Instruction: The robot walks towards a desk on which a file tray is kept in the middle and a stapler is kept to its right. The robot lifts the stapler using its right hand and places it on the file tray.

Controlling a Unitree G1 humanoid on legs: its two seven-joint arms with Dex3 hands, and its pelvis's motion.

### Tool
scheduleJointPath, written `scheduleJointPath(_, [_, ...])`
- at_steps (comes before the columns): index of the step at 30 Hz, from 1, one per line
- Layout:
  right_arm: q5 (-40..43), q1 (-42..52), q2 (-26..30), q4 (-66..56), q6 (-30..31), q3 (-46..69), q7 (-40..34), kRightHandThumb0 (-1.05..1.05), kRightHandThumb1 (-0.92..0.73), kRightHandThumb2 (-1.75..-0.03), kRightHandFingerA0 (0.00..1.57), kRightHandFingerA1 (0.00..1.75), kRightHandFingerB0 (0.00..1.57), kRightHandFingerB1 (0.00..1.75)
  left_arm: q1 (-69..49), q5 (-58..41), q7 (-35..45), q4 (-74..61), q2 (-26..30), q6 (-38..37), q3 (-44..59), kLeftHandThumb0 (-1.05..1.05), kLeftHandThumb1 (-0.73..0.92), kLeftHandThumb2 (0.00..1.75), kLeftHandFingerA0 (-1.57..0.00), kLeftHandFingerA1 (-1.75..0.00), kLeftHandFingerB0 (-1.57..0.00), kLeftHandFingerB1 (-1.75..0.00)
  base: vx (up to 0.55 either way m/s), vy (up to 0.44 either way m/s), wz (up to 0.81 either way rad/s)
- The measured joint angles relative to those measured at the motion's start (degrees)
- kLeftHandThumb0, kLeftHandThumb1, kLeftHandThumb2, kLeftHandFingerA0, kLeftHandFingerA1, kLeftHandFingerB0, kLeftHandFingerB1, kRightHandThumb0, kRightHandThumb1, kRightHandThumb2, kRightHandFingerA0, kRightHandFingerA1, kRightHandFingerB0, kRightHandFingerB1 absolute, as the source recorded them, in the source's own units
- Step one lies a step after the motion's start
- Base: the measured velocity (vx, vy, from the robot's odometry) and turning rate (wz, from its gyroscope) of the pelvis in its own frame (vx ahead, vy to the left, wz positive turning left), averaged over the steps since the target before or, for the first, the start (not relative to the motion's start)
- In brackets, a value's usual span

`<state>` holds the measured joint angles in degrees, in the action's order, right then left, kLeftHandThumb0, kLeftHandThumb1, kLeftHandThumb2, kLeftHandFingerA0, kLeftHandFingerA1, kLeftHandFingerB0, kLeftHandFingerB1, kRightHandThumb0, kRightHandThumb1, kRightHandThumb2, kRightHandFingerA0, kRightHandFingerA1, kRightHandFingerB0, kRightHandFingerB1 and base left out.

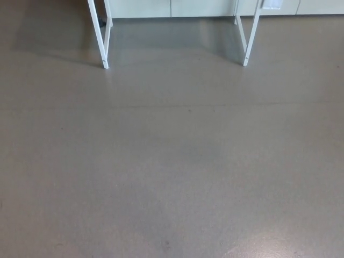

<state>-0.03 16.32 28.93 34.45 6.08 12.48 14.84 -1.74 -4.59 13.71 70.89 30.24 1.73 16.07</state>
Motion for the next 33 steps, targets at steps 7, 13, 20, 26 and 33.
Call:
scheduleJointPath(7, [-1.7,0.8,1.4,-1.2,0.8,-2.2,0.0,-0.49,-0.45,-0.77,0.23,0.51,0.0,0.18,0.6,0.0,-0.2,0.3,-0.4,-0.1,-0.5,-0.68,0.67,0.92,-0.18,-0.52,-0.11,-0.43,0.01,-0.008,0.06])
scheduleJointPath(13, [-2.0,0.9,1.9,-1.2,1.6,-2.0,-0.1,-0.49,-0.45,-0.77,0.29,0.53,0.0,0.18,-0.2,0.0,-0.3,0.4,-0.6,-0.4,-0.9,-0.68,0.66,0.93,-0.2,-0.53,-0.14,-0.45,0.02,0.052,-0.08])
scheduleJointPath(20, [-2.0,0.8,1.8,-0.8,1.7,-2.3,0.1,-0.47,-0.6,-0.63,0.35,0.45,0.03,0.15,0.3,0.1,-0.7,0.8,0.0,-0.9,-1.1,-0.68,0.69,0.93,-0.15,-0.5,-0.09,-0.43,0.21,0.278,-0.05])
scheduleJointPath(26, [-2.0,1.1,1.8,-1.3,1.7,-2.3,0.1,-0.52,-0.45,-0.78,0.27,0.52,0.0,0.17,0.3,0.1,-0.6,1.2,0.1,-1.5,-1.3,-0.69,0.68,0.93,-0.19,-0.52,-0.14,-0.45,0.22,0.027,0.08])
scheduleJointPath(33, [-1.9,1.0,1.4,-1.3,2.0,-2.2,0.1,-0.51,-0.45,-0.77,0.26,0.51,0.0,0.16,0.3,0.1,-0.9,1.3,0.2,-1.5,-1.4,-0.68,0.67,0.93,-0.19,-0.53,-0.14,-0.46,0.29,-0.194,0.09])
